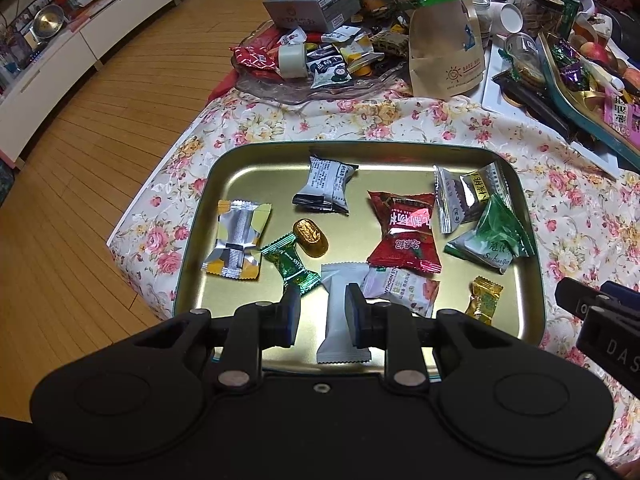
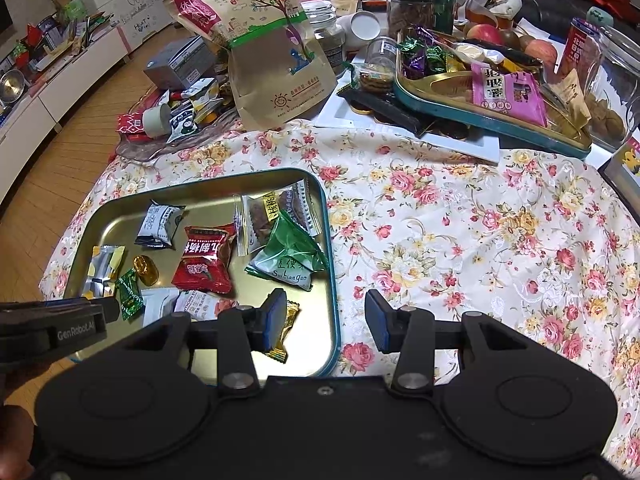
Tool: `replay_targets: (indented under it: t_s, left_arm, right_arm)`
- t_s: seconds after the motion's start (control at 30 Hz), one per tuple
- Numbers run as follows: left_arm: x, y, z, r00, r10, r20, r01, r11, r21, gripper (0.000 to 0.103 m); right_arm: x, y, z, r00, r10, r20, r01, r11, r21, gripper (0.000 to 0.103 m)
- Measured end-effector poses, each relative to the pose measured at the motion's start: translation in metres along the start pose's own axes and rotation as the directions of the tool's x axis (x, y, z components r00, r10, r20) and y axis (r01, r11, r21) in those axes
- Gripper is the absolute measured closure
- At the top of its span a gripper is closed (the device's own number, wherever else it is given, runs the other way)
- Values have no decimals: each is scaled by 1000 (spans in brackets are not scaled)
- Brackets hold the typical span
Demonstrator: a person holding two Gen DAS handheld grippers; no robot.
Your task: Organize snacks
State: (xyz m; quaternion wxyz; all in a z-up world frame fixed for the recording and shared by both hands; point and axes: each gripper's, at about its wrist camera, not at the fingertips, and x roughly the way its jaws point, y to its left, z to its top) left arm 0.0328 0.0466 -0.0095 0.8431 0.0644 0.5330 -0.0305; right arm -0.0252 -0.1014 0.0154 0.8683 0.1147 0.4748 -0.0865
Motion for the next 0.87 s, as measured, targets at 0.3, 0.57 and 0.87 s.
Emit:
replay_targets:
  t_s: [0.3,0.57,0.87]
  left_arm:
    - [2,1,2,1000,-14,-7,13,1000,-4,68]
    - [4,1,4,1000,-16,-11,16,1000,-8,68]
    - [1,3,5,1000,-16,-4,16,1000,-17,68]
  right_arm:
    - [3,2,2,1000,0,-10,0,1000,3,57]
    - [8,3,3,1000,2,-20,-2,1000,10,57]
    - [12,2,3,1000,-13,-25,13,1000,7,57]
